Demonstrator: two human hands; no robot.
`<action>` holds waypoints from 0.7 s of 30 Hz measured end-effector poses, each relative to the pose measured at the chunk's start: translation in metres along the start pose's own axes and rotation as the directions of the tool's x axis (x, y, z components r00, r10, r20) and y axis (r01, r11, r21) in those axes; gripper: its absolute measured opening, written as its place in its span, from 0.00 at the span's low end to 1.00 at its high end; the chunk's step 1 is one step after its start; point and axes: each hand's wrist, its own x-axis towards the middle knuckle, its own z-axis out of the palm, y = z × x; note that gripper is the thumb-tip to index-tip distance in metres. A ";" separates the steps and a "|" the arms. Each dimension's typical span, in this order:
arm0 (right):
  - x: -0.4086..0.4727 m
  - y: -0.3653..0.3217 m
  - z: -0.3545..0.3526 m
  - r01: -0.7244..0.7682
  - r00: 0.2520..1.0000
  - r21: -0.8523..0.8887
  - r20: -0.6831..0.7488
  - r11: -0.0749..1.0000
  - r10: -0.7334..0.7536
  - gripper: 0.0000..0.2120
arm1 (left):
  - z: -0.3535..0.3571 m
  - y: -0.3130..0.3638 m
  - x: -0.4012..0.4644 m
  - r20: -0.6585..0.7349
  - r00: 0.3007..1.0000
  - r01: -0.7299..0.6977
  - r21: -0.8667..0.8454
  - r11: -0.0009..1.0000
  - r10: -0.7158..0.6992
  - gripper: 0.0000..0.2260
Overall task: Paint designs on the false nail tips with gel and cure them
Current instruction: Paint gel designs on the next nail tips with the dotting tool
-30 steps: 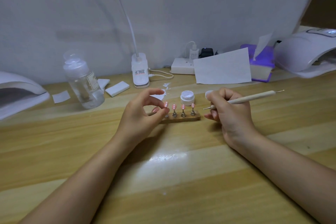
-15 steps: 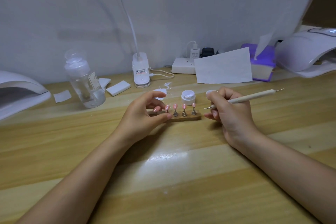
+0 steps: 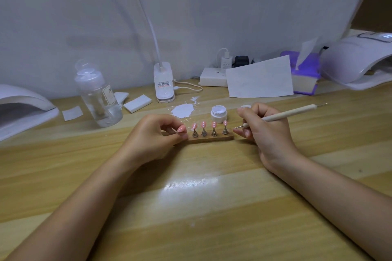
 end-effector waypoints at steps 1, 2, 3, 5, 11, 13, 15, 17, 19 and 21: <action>0.000 0.000 0.000 -0.001 1.000 0.003 0.001 1.000 0.001 0.25 | 0.000 0.000 0.000 -0.007 1.000 -0.018 0.028 0.999 0.019 0.05; 0.000 -0.001 0.000 -0.004 1.000 0.006 0.002 1.000 0.004 0.25 | -0.001 0.000 -0.001 -0.008 0.999 -0.045 0.059 0.997 0.045 0.06; -0.001 -0.001 0.001 -0.006 1.000 0.007 0.003 1.000 0.006 0.25 | -0.001 0.001 -0.001 -0.007 0.997 -0.075 0.086 0.994 0.075 0.06; -0.002 -0.002 0.001 -0.006 1.000 -0.006 -0.001 1.000 0.006 0.25 | -0.002 0.002 -0.002 -0.006 0.991 -0.133 0.131 0.982 0.135 0.06; -0.002 -0.004 0.001 -0.029 0.999 -0.017 -0.034 0.999 0.029 0.17 | -0.007 0.006 -0.002 -0.080 0.972 -0.215 0.056 0.975 0.219 0.07; -0.001 -0.003 0.001 -0.023 0.999 -0.016 -0.038 1.000 0.022 0.18 | -0.009 0.013 -0.002 -0.180 0.962 -0.216 -0.049 0.975 0.204 0.07; -0.001 -0.003 0.001 -0.015 0.999 -0.019 -0.037 1.000 0.015 0.19 | -0.007 0.024 -0.002 -0.230 0.956 -0.223 -0.177 0.959 0.180 0.07; -0.001 -0.002 0.001 -0.010 0.999 -0.021 -0.034 1.000 0.009 0.20 | -0.002 0.036 -0.004 -0.218 0.961 -0.232 -0.314 0.921 0.168 0.08; -0.001 -0.001 0.001 -0.002 0.999 -0.019 -0.037 1.000 0.001 0.20 | 0.007 0.046 -0.008 -0.172 0.971 -0.225 -0.436 0.871 0.165 0.07; 0.000 0.000 0.001 0.008 0.999 -0.016 -0.041 1.000 -0.009 0.20 | 0.019 0.053 -0.012 -0.125 0.979 -0.204 -0.535 0.820 0.162 0.03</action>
